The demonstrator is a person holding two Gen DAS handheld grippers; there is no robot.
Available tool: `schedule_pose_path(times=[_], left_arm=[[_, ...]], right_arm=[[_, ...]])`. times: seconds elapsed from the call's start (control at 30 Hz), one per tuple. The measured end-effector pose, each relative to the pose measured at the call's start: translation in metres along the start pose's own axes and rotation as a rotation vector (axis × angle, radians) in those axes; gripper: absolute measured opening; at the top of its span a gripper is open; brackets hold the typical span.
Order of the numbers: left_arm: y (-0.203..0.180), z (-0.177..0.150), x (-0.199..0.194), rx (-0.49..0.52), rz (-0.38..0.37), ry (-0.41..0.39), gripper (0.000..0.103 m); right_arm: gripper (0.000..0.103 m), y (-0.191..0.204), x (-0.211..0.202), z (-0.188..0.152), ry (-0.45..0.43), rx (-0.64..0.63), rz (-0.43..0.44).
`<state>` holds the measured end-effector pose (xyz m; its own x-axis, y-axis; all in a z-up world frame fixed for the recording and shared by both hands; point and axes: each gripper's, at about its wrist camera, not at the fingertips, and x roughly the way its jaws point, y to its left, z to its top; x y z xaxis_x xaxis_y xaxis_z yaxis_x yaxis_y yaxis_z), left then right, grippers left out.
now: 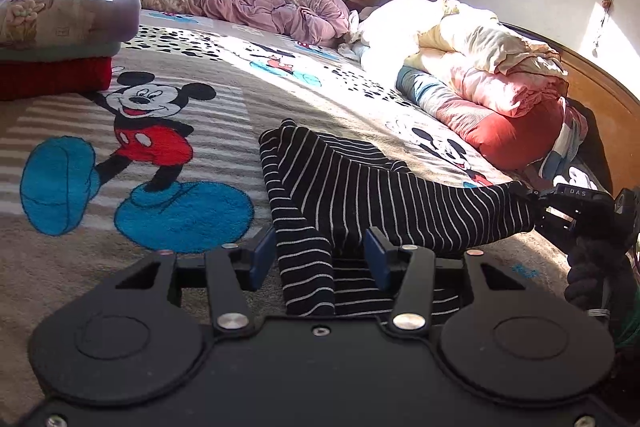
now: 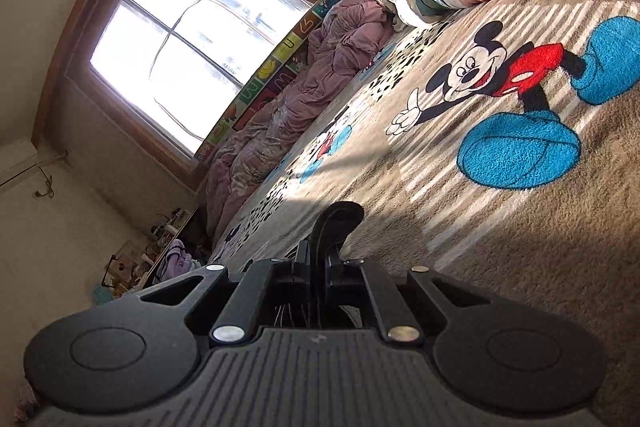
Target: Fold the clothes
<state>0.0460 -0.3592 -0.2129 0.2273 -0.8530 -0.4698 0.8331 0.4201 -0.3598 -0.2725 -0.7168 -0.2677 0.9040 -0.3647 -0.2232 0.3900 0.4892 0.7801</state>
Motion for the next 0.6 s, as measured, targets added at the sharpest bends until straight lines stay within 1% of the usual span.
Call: schedule_pose_path(times=[0.07, 0.13, 0.17, 0.23, 0.27, 0.33, 0.4, 0.5, 0.57, 0.6], left_arm=[[0.000, -0.006, -0.020, -0.042, 0.058, -0.010, 0.048], [-0.003, -0.017, -0.042, -0.090, 0.116, -0.031, 0.056], [-0.006, -0.025, -0.052, -0.115, 0.124, -0.034, 0.057], [-0.013, -0.043, -0.070, -0.165, 0.118, -0.033, 0.059], [-0.021, -0.053, -0.076, -0.166, 0.129, -0.026, 0.059], [-0.041, -0.074, -0.086, -0.139, 0.164, -0.006, 0.059], [-0.055, -0.088, -0.089, -0.125, 0.228, -0.002, 0.059], [-0.056, -0.103, -0.082, -0.194, 0.286, 0.004, 0.059], [-0.054, -0.111, -0.074, -0.191, 0.331, 0.006, 0.053], [-0.055, -0.113, -0.072, -0.177, 0.356, 0.002, 0.038]], right_arm=[[0.008, -0.004, 0.002, 0.001, 0.002, 0.025, 0.004], [0.008, -0.009, 0.005, 0.002, 0.003, 0.050, 0.010], [0.008, -0.010, 0.005, 0.003, 0.004, 0.062, 0.022], [0.008, -0.012, 0.006, 0.005, 0.006, 0.079, 0.046], [0.008, -0.012, 0.006, 0.006, 0.009, 0.083, 0.056], [0.008, -0.012, 0.006, 0.008, 0.007, 0.105, 0.084], [0.008, -0.013, 0.007, 0.010, 0.004, 0.120, 0.106], [0.008, -0.013, 0.010, 0.014, 0.000, 0.137, 0.140], [0.008, -0.014, 0.013, 0.017, -0.002, 0.142, 0.161], [0.008, -0.014, 0.014, 0.018, -0.001, 0.144, 0.174]])
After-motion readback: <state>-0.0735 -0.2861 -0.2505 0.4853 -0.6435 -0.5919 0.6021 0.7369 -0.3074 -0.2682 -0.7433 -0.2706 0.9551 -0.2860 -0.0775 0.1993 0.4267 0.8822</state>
